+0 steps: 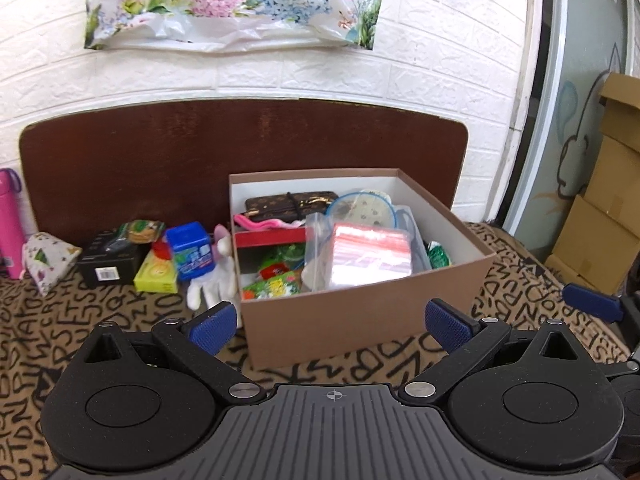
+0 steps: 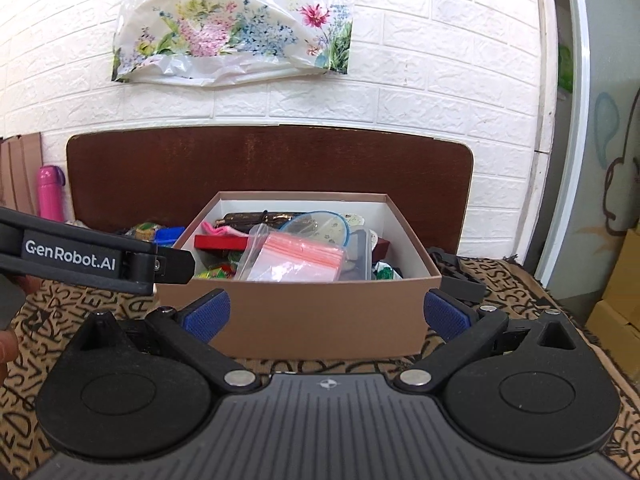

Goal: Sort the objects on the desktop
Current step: 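Withdraw both grippers up and back from the brown box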

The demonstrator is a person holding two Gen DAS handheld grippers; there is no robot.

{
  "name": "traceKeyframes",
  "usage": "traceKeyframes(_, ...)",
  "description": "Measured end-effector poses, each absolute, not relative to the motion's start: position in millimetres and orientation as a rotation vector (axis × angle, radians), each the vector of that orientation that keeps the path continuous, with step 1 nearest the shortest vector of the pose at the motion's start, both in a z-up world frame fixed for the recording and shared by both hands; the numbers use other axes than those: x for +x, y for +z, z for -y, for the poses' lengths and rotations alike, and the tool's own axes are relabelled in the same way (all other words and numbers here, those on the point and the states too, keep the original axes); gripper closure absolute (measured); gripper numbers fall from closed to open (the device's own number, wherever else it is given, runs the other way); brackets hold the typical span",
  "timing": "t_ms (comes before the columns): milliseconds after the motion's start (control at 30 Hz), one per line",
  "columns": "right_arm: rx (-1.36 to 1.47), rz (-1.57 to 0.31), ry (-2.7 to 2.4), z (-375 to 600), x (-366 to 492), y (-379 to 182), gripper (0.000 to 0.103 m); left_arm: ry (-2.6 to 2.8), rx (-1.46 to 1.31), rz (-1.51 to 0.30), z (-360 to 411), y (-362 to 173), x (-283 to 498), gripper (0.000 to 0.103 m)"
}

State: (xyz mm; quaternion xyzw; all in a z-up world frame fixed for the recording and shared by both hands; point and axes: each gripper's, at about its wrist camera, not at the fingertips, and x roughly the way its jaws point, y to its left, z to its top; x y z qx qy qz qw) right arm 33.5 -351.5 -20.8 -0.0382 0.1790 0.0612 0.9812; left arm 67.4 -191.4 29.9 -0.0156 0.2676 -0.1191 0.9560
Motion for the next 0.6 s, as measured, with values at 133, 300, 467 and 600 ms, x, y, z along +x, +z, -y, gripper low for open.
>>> traceKeyframes(133, -0.111, -0.381, 0.116, 348.5, 25.3, -24.0, 0.001, -0.244, -0.017, -0.546, 191.9, 27.1, 54.2, 0.0)
traceKeyframes(300, -0.112, -0.405, 0.104, 348.9, 21.6, -29.4, 0.0, -0.25, 0.004, -0.555, 193.0, 24.9, 44.9, 0.0)
traceKeyframes(467, -0.094, -0.41, 0.093, 350.5, 19.7, -30.7, 0.0, -0.274, 0.013, -0.543, 192.4, 24.6, 40.9, 0.0)
traceKeyframes(600, -0.082, -0.408, 0.088, 350.9, 19.4, -30.0, 0.0, -0.273, 0.032, -0.537, 194.6, 24.7, 38.7, 0.0)
